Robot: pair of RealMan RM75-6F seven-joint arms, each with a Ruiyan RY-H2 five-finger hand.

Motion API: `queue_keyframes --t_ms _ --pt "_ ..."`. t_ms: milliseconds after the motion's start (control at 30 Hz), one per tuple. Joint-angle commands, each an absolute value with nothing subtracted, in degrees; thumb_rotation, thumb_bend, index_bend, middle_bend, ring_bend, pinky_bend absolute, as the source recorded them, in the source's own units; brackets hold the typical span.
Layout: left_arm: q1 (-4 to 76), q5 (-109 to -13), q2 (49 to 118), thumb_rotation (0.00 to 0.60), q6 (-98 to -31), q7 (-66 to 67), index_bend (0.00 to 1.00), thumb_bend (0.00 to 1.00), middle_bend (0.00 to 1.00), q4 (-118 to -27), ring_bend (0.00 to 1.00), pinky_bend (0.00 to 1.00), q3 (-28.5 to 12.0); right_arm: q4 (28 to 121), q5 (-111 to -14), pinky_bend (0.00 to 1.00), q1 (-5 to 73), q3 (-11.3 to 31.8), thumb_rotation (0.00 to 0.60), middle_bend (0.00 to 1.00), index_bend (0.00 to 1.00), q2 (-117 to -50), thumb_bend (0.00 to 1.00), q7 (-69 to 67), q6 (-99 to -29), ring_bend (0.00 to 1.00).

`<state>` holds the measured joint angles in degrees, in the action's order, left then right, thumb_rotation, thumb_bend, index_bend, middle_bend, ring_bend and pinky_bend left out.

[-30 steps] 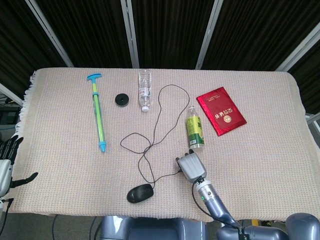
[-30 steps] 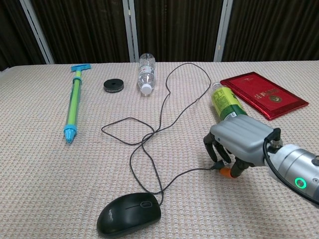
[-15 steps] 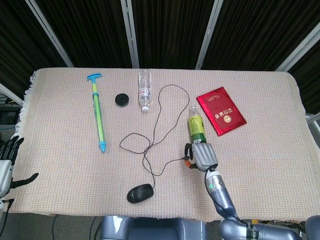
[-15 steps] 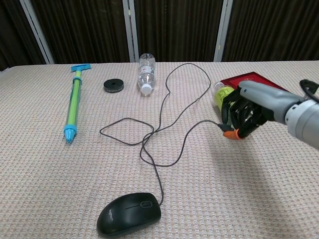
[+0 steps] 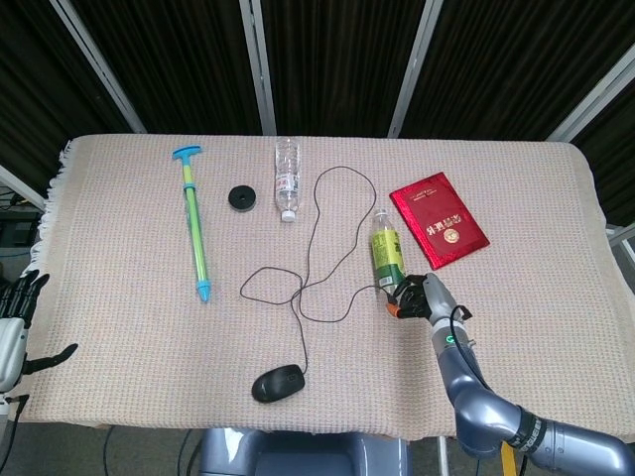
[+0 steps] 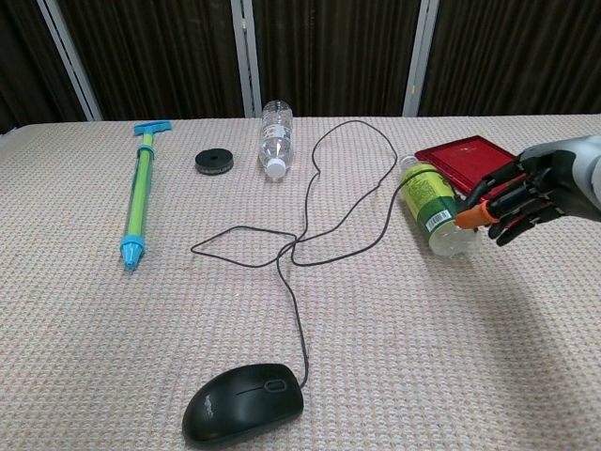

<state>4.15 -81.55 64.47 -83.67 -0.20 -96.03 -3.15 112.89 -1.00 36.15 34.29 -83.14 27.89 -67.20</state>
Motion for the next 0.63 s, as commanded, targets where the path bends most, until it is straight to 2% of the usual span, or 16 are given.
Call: queue_keyframes --t_ms 33,367,633 --pt "4.2 -81.5 64.5 0.600 -83.6 -0.2 0.06 0.13 0.00 -96.0 0.00 0.00 -3.2 114.8 12.3 0.38 43.9 39.8 0.600 0.68 0.65 -77.9 0.33 32.9 -71.1 0.53" --pt "4.2 -81.3 64.5 0.600 -83.6 -0.1 0.06 0.13 0.00 -96.0 0.00 0.00 -3.2 113.4 19.5 0.38 52.3 44.4 0.600 0.68 0.66 -76.4 0.33 35.3 -76.6 0.53" --pt "4.2 -81.5 64.4 0.600 -83.4 -0.5 0.06 0.13 0.00 -95.8 0.00 0.00 -3.2 116.8 20.7 0.38 53.5 43.7 0.600 0.68 0.66 -75.5 0.33 34.9 -79.5 0.53"
